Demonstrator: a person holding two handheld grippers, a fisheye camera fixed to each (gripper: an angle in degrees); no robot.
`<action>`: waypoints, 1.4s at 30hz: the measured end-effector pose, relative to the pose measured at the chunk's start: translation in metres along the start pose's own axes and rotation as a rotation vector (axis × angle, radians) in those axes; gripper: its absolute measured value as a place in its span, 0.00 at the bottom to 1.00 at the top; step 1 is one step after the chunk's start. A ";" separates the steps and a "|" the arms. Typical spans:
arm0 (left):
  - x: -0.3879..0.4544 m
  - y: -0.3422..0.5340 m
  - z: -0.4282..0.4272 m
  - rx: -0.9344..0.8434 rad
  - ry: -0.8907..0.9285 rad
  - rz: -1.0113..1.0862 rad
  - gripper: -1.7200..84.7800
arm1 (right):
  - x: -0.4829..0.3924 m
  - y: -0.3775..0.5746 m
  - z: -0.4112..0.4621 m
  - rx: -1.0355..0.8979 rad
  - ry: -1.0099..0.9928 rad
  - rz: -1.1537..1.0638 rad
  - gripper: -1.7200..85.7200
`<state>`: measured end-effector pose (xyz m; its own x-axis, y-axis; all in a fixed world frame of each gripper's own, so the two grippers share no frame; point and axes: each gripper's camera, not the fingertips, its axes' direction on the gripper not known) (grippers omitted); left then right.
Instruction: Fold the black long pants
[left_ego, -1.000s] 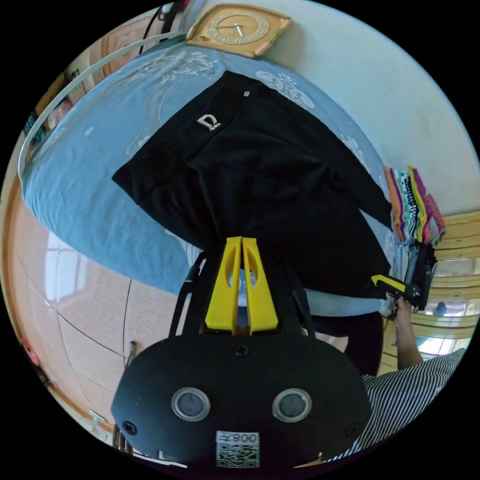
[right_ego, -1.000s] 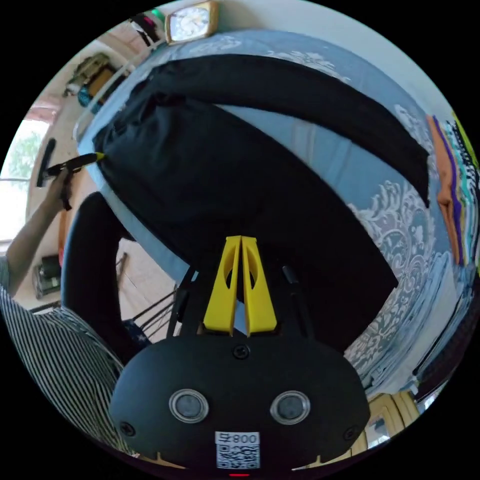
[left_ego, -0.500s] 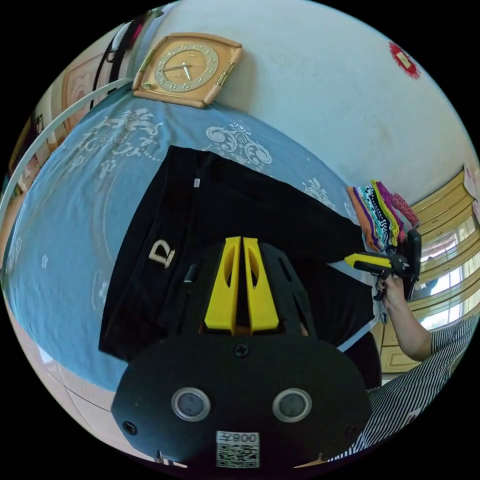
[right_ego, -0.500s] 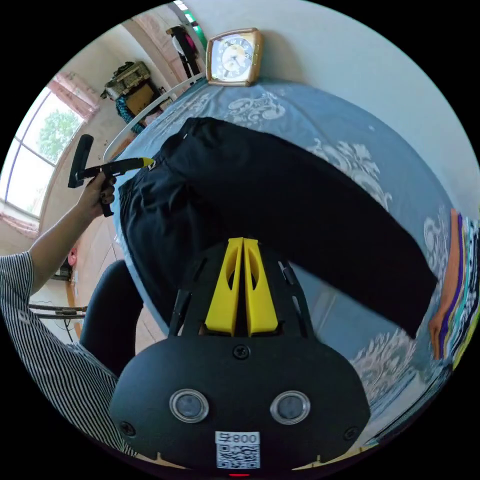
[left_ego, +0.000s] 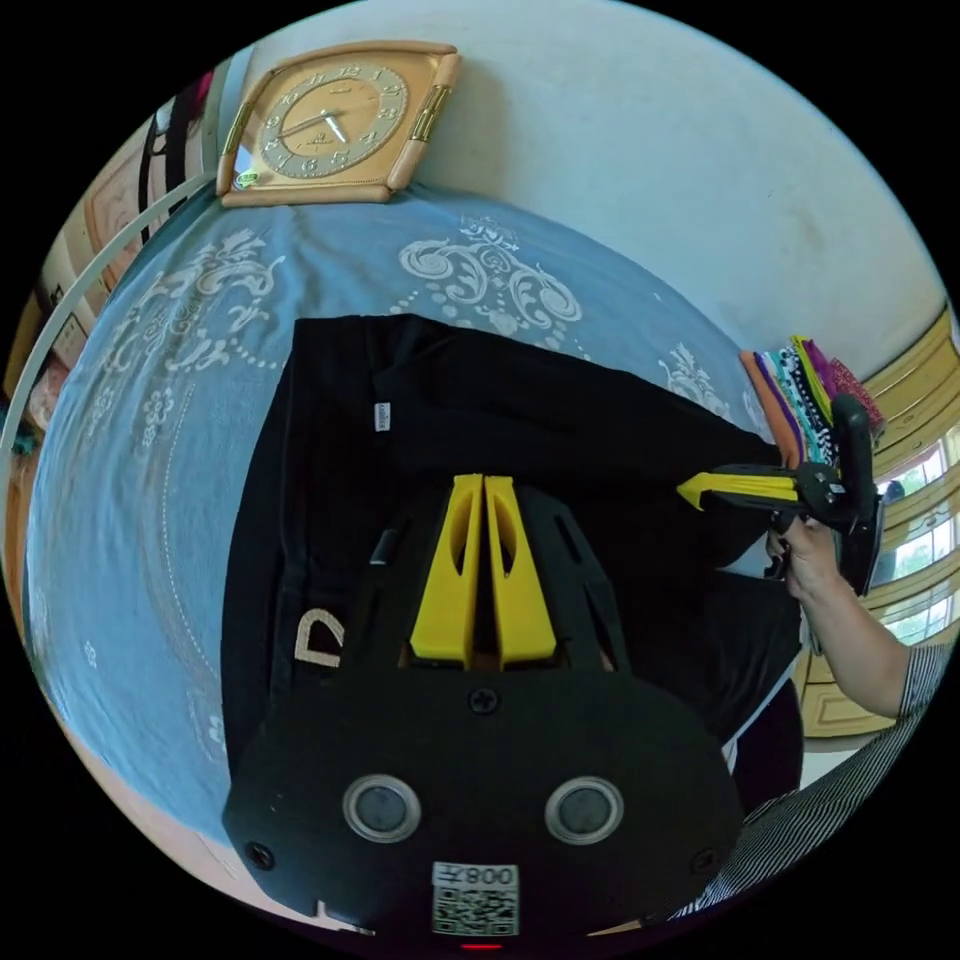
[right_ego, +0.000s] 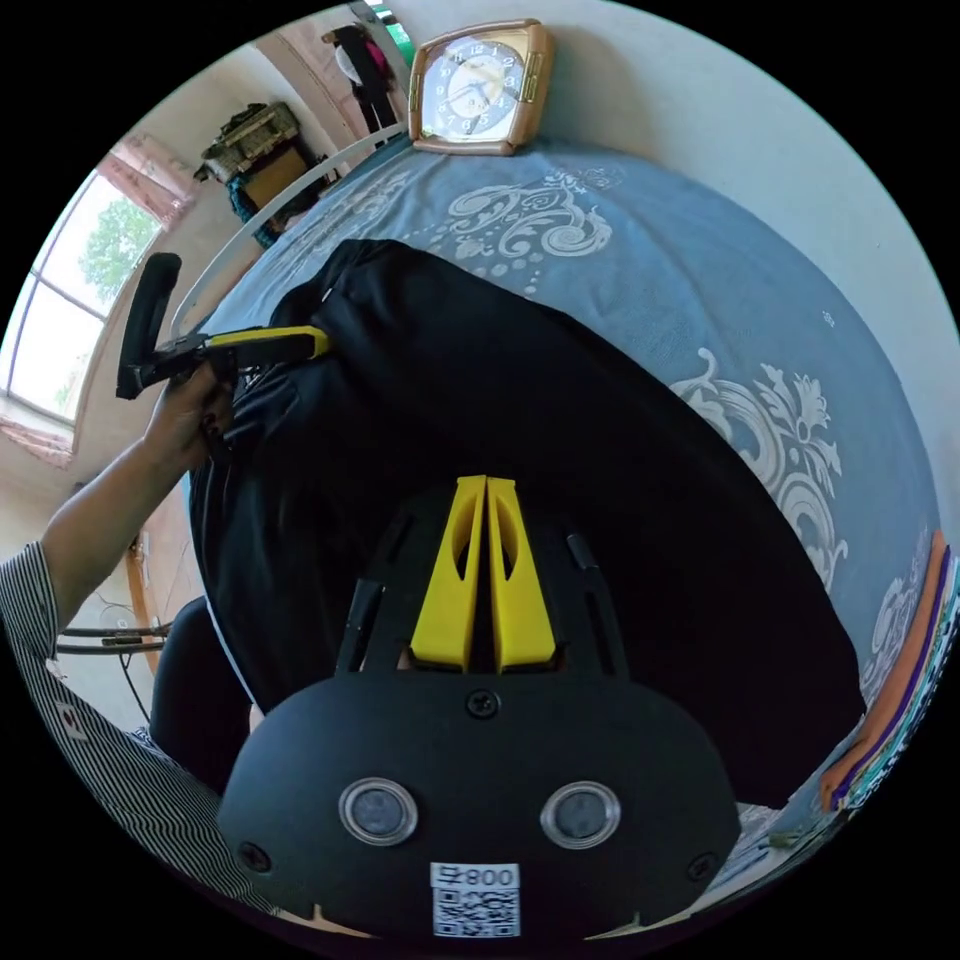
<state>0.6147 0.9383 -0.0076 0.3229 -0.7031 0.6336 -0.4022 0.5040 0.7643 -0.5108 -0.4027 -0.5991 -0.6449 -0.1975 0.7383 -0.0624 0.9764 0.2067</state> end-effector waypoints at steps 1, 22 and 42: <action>-0.006 0.012 -0.001 0.027 0.034 0.005 0.02 | -0.005 -0.001 -0.010 0.004 -0.003 -0.013 0.02; -0.122 0.043 0.116 0.078 -0.106 -0.145 0.02 | 0.007 -0.146 -0.096 0.081 0.083 0.092 0.02; -0.163 0.187 0.107 0.176 0.058 -0.067 0.02 | -0.029 -0.137 -0.188 0.198 -0.018 0.023 0.02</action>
<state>0.3958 1.0935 0.0190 0.4013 -0.6994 0.5915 -0.5197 0.3579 0.7758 -0.3401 -0.5474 -0.5277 -0.6614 -0.1753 0.7293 -0.1950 0.9791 0.0585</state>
